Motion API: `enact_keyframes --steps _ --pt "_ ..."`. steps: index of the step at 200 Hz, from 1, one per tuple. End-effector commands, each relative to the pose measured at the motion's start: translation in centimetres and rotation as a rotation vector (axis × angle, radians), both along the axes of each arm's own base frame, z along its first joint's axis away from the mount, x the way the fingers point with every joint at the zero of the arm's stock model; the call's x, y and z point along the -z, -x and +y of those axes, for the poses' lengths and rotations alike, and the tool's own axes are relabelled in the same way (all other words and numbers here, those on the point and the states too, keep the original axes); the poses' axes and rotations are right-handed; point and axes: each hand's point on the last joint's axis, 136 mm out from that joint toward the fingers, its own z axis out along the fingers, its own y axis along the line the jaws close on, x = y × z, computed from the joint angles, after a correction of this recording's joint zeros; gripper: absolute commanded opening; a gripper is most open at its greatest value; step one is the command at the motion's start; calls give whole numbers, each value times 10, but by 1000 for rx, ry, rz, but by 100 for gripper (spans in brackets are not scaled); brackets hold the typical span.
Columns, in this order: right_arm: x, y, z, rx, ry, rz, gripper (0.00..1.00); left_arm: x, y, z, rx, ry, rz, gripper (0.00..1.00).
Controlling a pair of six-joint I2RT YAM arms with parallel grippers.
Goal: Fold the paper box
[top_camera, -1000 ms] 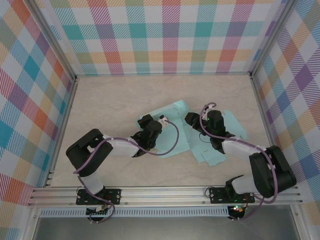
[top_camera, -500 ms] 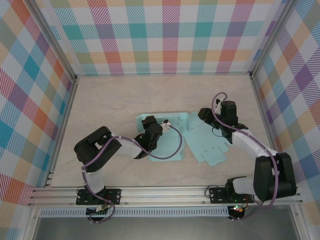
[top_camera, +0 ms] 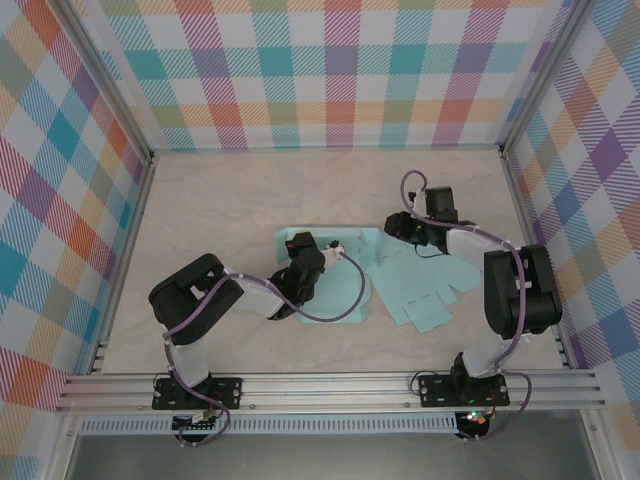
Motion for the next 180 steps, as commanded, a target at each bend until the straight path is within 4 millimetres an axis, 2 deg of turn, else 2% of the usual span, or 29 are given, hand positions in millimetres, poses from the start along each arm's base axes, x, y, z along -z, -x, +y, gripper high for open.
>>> enact_keyframes --steps 1,90,134,180 --pt "-8 10 14 -94 -58 -30 35 -8 5 -8 25 28 -29 0" --pt "-2 53 39 -213 -84 -33 36 -2 3 -10 15 31 -28 0" --pt "2 62 43 -232 -61 -34 37 2 3 -11 19 29 -22 0" --pt "3 69 45 -255 -61 -48 42 6 4 -10 21 27 -14 0"
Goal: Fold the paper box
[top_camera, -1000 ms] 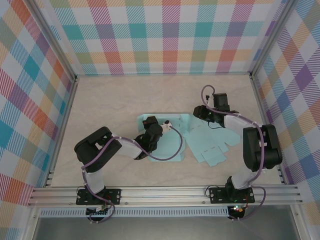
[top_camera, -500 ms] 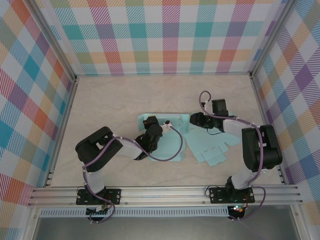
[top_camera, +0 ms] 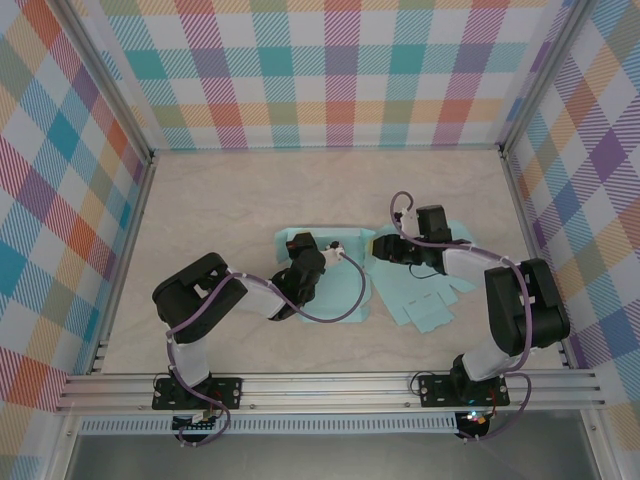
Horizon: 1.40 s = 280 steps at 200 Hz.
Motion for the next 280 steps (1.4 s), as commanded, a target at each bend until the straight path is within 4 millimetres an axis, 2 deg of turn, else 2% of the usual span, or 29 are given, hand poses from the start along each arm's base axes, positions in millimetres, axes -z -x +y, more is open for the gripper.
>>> enact_keyframes --steps 1,40,72,119,144,188,222,280 --pt "-8 5 7 -51 -15 -51 42 3 5 -10 29 28 -4 0" --pt "-3 -2 7 -44 13 -69 43 8 6 -10 38 20 6 0" --pt "-5 -10 12 -69 8 -92 51 8 6 -10 39 25 5 0" --pt "-9 -5 16 -96 -2 -118 51 6 6 -12 42 40 -8 0" --pt "-13 -2 19 -125 -14 -151 52 -3 6 -18 91 42 -62 0" --pt "-12 -16 19 -106 -7 -196 51 -18 -4 -35 159 14 -168 0" --pt "-19 -17 23 -118 -40 -246 51 -25 -17 -32 142 48 -196 0" --pt "-26 -11 30 -184 -71 -293 52 -28 -23 -15 141 61 -188 0"
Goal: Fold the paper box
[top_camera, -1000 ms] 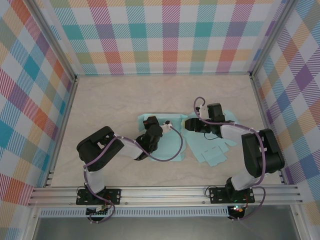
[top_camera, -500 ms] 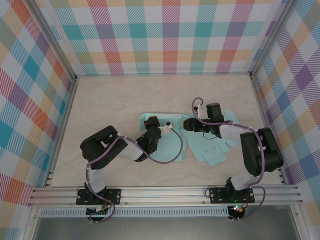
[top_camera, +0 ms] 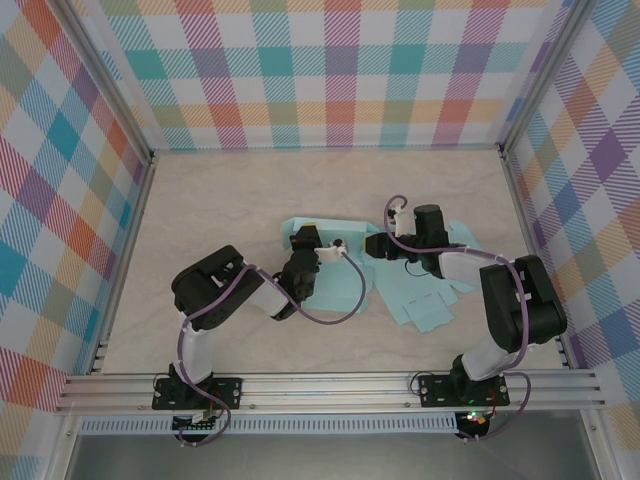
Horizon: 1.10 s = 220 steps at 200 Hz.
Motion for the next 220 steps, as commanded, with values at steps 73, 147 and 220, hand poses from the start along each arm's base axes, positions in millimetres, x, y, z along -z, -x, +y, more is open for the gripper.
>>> enact_keyframes --steps 73,147,220 --pt "-11 8 19 -156 -75 -83 57 -14 -13 3 47 37 -42 0" --pt "-13 14 20 -178 -72 -96 57 -21 -31 2 45 20 -76 0" --pt "2 -11 17 -101 -46 -90 54 -12 -27 0 65 12 -56 0"
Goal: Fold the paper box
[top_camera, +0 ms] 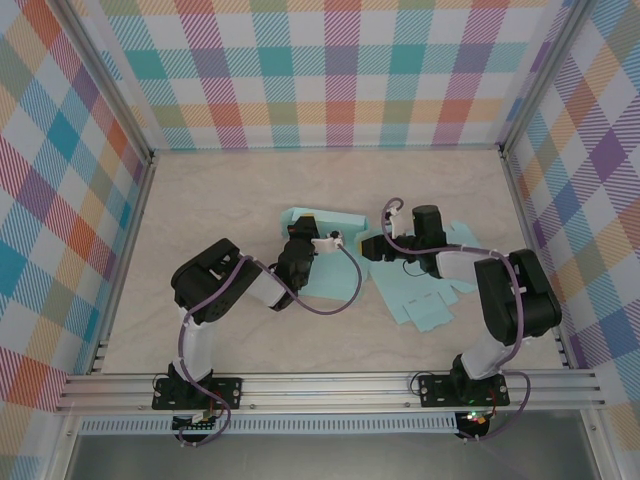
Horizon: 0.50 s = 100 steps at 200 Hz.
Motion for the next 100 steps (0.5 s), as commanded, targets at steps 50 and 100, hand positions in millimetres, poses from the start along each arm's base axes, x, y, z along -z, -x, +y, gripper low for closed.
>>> enact_keyframes --steps 50,100 --pt "8 -34 -5 116 51 -55 56 -4 0 -7 30 41 -26 0" --pt "10 -47 -6 173 103 -104 54 2 2 -14 48 29 -17 0"
